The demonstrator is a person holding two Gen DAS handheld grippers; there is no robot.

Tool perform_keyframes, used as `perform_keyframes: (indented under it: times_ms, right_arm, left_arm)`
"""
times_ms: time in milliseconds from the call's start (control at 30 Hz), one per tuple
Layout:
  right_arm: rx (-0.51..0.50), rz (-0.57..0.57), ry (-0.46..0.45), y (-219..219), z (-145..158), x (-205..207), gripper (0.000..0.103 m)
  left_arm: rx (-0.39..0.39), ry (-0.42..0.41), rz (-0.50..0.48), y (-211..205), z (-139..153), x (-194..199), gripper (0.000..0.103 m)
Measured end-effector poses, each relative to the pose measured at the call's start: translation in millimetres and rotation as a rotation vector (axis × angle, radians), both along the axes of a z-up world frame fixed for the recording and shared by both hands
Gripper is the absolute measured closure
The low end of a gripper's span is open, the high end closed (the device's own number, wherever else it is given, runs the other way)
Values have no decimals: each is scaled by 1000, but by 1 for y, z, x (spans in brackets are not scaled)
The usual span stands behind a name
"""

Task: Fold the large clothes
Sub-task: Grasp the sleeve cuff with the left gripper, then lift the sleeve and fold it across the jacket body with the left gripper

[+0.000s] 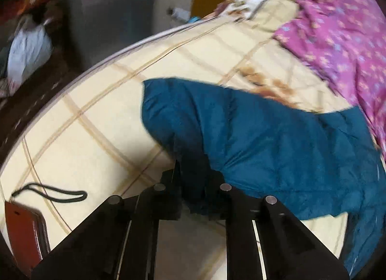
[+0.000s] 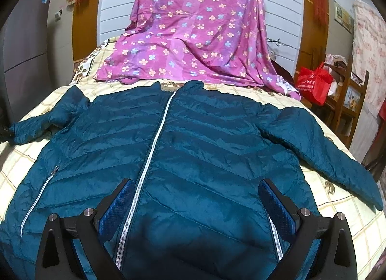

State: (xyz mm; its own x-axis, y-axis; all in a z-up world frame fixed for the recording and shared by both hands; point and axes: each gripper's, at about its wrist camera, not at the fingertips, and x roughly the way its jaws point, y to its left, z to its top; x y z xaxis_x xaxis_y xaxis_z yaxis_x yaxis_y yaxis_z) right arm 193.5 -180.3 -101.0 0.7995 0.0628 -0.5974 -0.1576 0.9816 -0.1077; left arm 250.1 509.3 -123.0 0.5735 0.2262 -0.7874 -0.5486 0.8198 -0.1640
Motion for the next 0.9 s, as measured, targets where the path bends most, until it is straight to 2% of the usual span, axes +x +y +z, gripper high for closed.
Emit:
perform_keyframes:
  times_ms: [100, 333, 567, 733, 900]
  right_arm:
    - [14, -8, -6, -4, 3, -1, 1]
    - [22, -29, -13, -13, 8, -3, 1]
    - [12, -63, 10, -35, 5, -3, 1]
    - [11, -65, 42, -49, 4, -3, 1]
    - [20, -67, 82, -60, 0, -2, 1]
  left_arm:
    - [7, -113, -38, -13, 27, -8, 92]
    - [-38, -235, -107, -53, 80, 4, 92]
    - [-59, -332, -243, -140, 114, 42, 93]
    - [-117, -401, -350, -211, 137, 69, 93]
    - [-154, -436, -434, -281, 155, 95, 93]
